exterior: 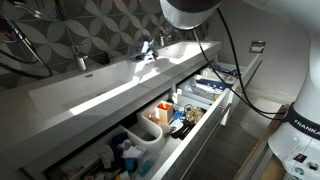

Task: Place the pale object on the window sill

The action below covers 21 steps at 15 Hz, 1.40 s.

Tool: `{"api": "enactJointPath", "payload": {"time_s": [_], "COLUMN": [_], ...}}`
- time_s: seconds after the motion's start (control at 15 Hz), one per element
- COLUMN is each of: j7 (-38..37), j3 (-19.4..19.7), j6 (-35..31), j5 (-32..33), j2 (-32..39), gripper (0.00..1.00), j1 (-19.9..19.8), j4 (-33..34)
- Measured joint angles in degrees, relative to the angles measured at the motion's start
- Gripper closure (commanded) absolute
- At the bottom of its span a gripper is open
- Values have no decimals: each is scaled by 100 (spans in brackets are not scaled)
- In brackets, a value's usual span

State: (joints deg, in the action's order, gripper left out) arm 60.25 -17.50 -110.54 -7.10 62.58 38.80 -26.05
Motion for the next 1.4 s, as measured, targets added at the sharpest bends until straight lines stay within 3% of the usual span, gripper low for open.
{"api": "enactJointPath", "payload": {"time_s": [0.33, 0.47, 1.4], "j7": [-126, -126, 187], "j3": [32, 32, 204], "j6": [0, 0, 126], "j5": [11, 11, 308], "j2": [-18, -45, -433], "gripper": [11, 1, 0], "j1": [23, 46, 395], "j4": [3, 7, 9]}}
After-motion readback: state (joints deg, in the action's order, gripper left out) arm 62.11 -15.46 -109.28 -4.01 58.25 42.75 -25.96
